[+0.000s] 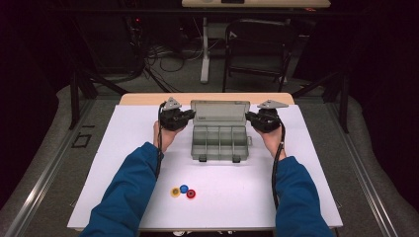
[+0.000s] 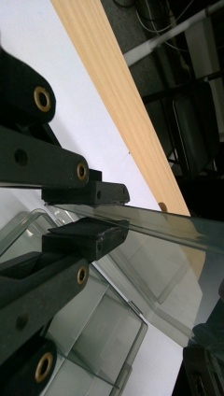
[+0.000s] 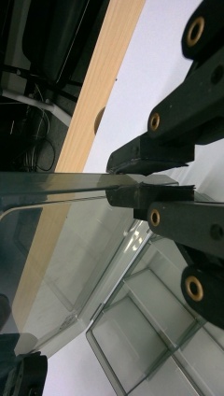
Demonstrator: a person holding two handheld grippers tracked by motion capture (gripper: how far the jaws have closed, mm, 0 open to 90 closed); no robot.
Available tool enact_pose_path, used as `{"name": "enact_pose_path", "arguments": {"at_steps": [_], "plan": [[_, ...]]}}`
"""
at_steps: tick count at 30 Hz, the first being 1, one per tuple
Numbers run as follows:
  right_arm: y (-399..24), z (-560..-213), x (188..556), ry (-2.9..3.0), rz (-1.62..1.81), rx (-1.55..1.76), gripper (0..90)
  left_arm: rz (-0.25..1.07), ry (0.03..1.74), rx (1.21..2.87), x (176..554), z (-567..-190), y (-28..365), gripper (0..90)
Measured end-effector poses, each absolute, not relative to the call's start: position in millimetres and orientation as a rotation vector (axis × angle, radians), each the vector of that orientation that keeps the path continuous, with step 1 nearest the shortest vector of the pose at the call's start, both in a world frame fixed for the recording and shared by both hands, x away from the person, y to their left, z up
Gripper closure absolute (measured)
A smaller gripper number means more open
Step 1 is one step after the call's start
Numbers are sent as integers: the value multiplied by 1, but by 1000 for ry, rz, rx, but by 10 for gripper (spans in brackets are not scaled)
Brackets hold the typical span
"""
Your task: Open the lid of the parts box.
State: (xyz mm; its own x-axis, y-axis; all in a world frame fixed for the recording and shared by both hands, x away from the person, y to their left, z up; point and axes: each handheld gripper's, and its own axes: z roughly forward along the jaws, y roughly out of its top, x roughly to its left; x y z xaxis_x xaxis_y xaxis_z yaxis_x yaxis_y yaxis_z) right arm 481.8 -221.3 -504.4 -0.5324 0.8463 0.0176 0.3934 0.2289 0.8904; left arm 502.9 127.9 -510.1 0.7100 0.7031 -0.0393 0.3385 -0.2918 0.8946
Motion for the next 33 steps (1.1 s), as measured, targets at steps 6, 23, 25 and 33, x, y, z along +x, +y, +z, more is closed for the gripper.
{"name": "enact_pose_path", "arguments": {"at_steps": [6,23,25,33], "plan": [[-220,-506,483,2022,1249,1158,822,458,818,1890,504,-512,127,802],[-215,-522,492,2015,1190,1213,825,474,879,1894,514,-528,121,798],[-215,-522,493,2014,1184,1218,825,478,883,1894,515,-529,120,797],[-213,-526,496,2008,1159,1226,821,484,898,1908,518,-534,118,796]]}}
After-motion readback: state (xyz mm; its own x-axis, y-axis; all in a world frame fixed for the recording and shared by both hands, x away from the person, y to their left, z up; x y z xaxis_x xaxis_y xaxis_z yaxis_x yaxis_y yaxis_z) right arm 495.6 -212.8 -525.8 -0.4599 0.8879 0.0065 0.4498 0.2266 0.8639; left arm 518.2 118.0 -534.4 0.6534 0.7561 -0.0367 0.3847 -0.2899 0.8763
